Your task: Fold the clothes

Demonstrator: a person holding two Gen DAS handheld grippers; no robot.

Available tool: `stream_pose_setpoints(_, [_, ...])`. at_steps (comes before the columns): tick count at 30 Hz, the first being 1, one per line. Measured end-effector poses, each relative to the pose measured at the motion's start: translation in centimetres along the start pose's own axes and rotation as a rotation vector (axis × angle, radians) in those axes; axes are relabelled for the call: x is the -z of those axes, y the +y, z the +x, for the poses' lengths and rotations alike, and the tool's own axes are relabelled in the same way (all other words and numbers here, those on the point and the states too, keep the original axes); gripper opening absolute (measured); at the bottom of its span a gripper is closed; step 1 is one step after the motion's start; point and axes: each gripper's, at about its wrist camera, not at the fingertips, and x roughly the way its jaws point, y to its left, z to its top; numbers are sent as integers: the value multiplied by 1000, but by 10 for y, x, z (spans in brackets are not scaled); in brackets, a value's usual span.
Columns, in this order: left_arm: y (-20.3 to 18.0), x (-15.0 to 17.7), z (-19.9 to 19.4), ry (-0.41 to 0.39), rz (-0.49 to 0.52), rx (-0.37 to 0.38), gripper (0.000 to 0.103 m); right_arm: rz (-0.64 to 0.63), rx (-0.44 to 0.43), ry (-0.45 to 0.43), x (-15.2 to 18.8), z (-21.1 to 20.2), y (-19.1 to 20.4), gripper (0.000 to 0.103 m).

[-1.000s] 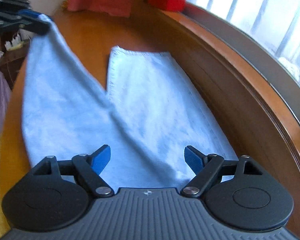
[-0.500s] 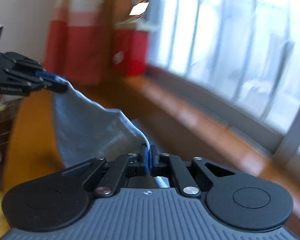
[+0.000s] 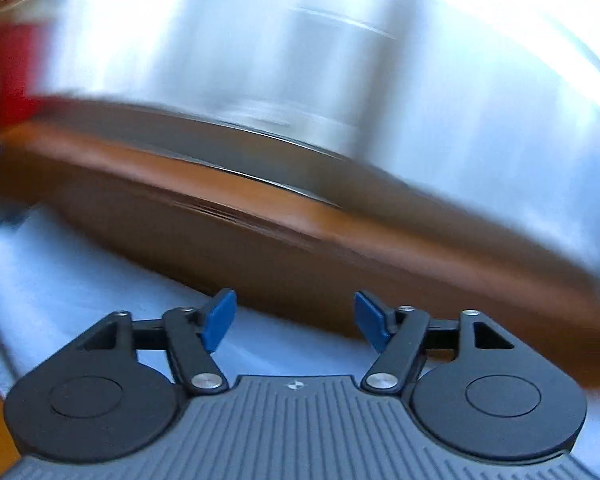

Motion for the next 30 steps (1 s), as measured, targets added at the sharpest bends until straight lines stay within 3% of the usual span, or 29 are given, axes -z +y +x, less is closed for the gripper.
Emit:
stream_pose_setpoints(5, [-28, 13, 22, 76, 61, 106, 84, 365, 327, 208, 73, -32, -118, 74])
stream_pose_setpoints(7, [-37, 18, 24, 103, 80, 112, 85, 517, 365, 276, 105, -38, -158, 74])
stream_pose_setpoints(10, [-39, 21, 17, 131, 56, 119, 85, 578, 398, 357, 139, -40, -175, 71])
stream_pose_setpoints(12, [-37, 23, 12, 176, 9, 138, 85, 533, 425, 369, 146, -39, -176, 78])
stream_pose_setpoints(15, [-44, 28, -3, 233, -60, 183, 85, 550, 430, 375, 144, -44, -202, 81])
stream_pose_setpoints(20, [-74, 38, -33, 245, -95, 205, 93, 425, 525, 367, 143, -18, -237, 90])
stream_pose_setpoints(23, [-83, 44, -49, 253, -125, 186, 95, 358, 540, 388, 136, -8, -241, 88])
stream_pose_setpoints(27, [-74, 46, -72, 240, -87, 151, 95, 167, 575, 314, 118, -25, -196, 82])
stream_pose_setpoints(30, [-60, 54, -85, 253, -74, 135, 96, 35, 519, 235, 101, -50, -139, 84])
